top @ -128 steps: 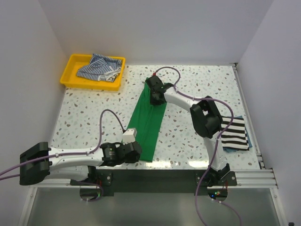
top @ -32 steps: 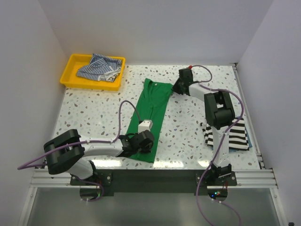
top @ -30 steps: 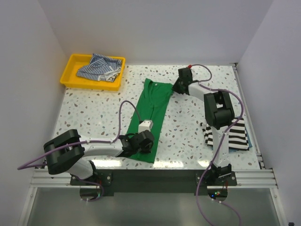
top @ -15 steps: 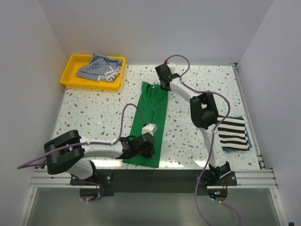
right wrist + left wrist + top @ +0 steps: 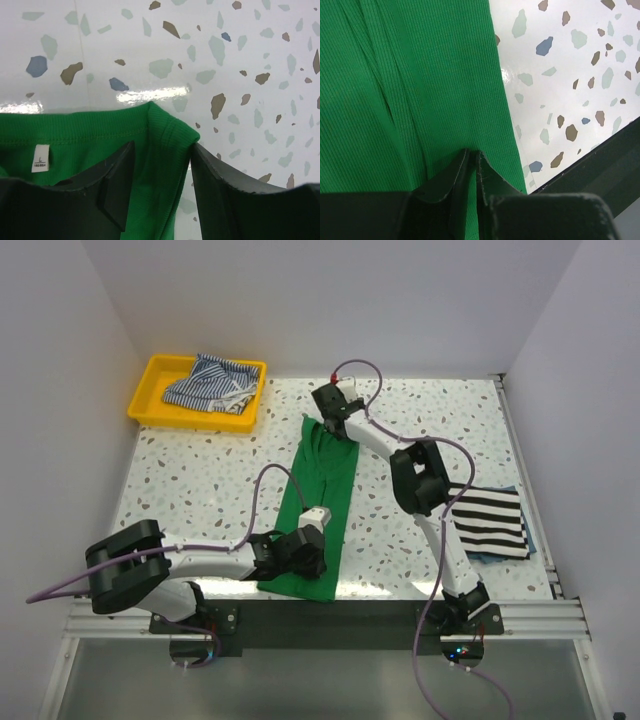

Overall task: Fold and stack the tank tops
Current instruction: Fold the tank top

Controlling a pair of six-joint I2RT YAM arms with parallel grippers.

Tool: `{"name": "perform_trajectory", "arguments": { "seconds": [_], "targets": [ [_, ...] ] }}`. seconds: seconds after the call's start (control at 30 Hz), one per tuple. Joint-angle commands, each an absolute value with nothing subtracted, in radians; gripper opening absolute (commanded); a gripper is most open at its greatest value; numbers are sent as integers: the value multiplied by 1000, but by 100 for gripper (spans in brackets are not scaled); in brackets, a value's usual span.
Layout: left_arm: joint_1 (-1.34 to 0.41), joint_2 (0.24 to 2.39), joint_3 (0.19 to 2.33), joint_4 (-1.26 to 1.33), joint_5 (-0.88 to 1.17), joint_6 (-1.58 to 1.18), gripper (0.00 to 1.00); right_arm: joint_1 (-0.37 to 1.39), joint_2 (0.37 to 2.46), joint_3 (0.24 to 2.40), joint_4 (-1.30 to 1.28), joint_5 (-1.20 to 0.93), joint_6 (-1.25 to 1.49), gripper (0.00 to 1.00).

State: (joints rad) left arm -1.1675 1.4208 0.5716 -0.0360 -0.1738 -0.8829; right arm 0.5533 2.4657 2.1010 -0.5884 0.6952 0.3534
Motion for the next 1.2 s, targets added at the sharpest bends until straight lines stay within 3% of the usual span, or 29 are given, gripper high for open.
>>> {"name": "perform_trajectory", "arguments": {
  "seconds": [0.0, 0.2, 0.43, 0.67, 1.03, 1.17],
  "targets": [
    [-1178, 1398, 558, -124, -164, -896, 15, 569, 2416, 2074, -563, 758, 336, 52],
    [-1177, 1385, 578, -149, -178, -888, 16, 569, 2385, 2042, -517, 721, 354, 53],
    [-1177, 1379, 580, -160, -179, -884, 16, 571, 2356, 2005, -508, 710, 408, 43],
    [-1177, 1382, 583, -163, -183, -879, 16, 571, 2260, 1911, -449, 690, 423, 45],
    [-1177, 1378, 578, -169, -184, -879, 16, 569, 2313, 1954, -468, 621, 457, 44],
    [-1177, 1373, 569, -170, -187, -877, 16, 555, 2261, 1869, -419, 600, 474, 44]
  ]
}}
